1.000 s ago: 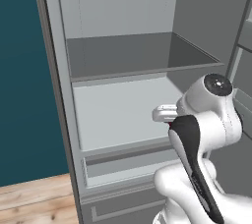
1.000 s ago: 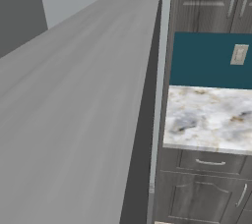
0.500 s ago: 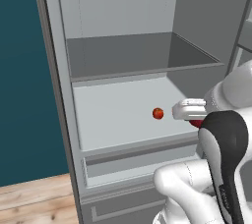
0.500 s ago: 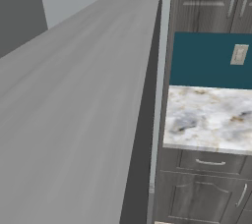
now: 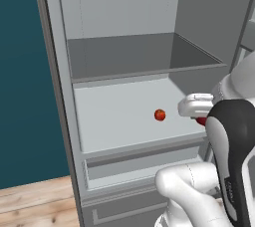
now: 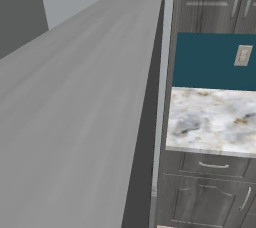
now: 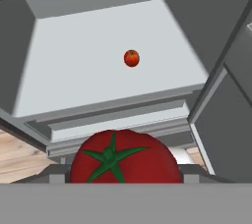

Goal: Open the fridge, remove the apple, tomato, and steak, and place them on any counter.

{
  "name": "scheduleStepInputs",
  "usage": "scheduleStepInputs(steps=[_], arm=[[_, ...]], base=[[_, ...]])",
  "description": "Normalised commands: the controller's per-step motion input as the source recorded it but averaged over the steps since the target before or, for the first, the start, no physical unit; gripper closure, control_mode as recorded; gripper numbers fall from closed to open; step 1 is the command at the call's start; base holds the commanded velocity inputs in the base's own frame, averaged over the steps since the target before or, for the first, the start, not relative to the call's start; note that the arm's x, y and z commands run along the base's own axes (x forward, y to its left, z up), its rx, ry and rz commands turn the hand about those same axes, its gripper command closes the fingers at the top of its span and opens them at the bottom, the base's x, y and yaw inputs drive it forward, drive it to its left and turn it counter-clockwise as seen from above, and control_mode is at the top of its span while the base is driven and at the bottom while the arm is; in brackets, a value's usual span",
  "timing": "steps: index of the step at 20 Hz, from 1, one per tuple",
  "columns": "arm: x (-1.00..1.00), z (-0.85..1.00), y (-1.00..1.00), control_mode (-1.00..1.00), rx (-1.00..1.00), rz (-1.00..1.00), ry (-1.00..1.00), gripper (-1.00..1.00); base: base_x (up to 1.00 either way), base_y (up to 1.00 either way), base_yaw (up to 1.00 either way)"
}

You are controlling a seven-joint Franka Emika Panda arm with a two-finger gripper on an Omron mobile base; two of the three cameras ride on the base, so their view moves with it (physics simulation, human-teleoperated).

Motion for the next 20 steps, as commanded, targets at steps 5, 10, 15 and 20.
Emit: scheduleStepInputs(steps=[5,10,15,20], arm=[[-0.01,0.0,0.0,1.0,0.0,0.0,0.0,1.0],[0.0,0.0,0.0,1.0,0.0,0.0,0.0,1.0],[0.0,0.0,0.0,1.0,0.0,0.0,0.0,1.0],[0.0,0.0,0.0,1.0,0.0,0.0,0.0,1.0]], base=[[-0.02,0.0,0.0],[-0.26,0.42,0.01],[-0.21,0.9,0.0],[-0.54,0.8,0.04]])
